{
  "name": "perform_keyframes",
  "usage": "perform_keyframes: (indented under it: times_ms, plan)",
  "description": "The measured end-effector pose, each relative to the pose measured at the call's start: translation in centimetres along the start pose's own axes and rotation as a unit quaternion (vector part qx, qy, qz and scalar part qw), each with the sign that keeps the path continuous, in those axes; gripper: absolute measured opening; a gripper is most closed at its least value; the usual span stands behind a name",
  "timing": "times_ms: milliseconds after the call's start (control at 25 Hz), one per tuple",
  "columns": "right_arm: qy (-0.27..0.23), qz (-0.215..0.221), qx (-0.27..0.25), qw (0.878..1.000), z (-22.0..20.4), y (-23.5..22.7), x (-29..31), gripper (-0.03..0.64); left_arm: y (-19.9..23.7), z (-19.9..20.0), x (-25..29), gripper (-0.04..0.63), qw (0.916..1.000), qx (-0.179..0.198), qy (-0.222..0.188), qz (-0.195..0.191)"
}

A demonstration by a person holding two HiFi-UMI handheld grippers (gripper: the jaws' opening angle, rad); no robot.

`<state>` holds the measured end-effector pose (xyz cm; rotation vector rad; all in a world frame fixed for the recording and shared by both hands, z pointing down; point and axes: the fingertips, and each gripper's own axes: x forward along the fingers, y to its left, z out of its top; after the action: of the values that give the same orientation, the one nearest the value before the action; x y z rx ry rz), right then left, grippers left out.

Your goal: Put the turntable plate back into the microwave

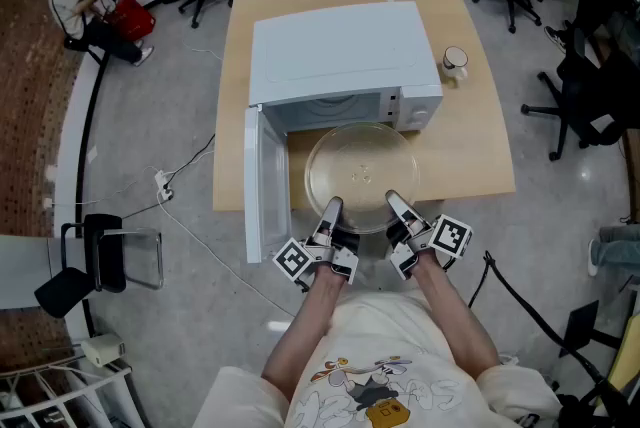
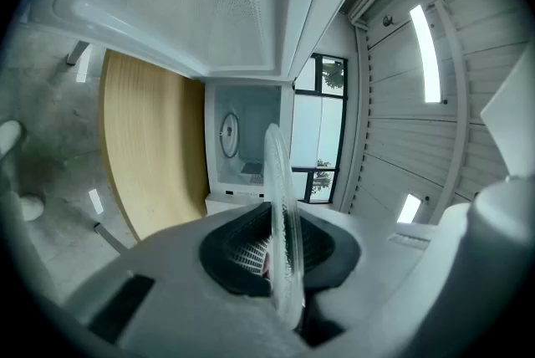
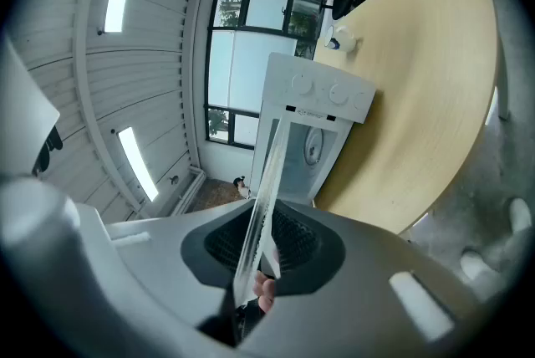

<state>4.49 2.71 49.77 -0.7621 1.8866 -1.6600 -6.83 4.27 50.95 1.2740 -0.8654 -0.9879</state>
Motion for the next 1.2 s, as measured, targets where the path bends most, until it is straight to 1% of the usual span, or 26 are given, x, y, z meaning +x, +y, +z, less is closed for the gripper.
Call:
perform_keyframes:
  times_ms: [160,440,600,800,1000,1120,1200]
  plan:
    - [0.003,0.0,0.0,1.0,-0.1,-0.2,0.0,0.055,-0.3,-0.1,0.1,0.029,0.9999,-0.007,-0.001,-0.007]
    - [0.004,0.003,0.002,1.0,-0.4,-0.1,0.3,0.057,-0.3,0.4,-0.1,0.029,1.0,0.001,0.001,-0.01]
    - [0.007,0.004,0.001,1.0,-0.8,-0.1,0.6,0.057,-0.6,0.6,-0.3,0.031,1.0,-0.004,-0.002,-0.009]
    - [0.012,0.002,0.006,1.0,-1.0,-0.3,0.9,0.058,-0.7,1.2,-0.3,0.032,0.9999,0.01,-0.002,-0.011]
    - [0.008,-0.006,0.01,1.0,-0.9,-1.1,1.6,0.058,-0.2,1.8,0.2,0.034,1.0,0.008,-0.004,-0.003]
    - [0.002,-0.019,0.009,1.0,-0.6,-2.4,1.6,0.058,0.8,2.1,0.8,0.034,0.9999,0.012,0.001,0.003]
    - [-0.001,-0.02,0.005,1.0,-0.3,-3.0,2.0,0.06,1.5,2.5,1.3,0.035,0.9999,0.011,0.003,0.007]
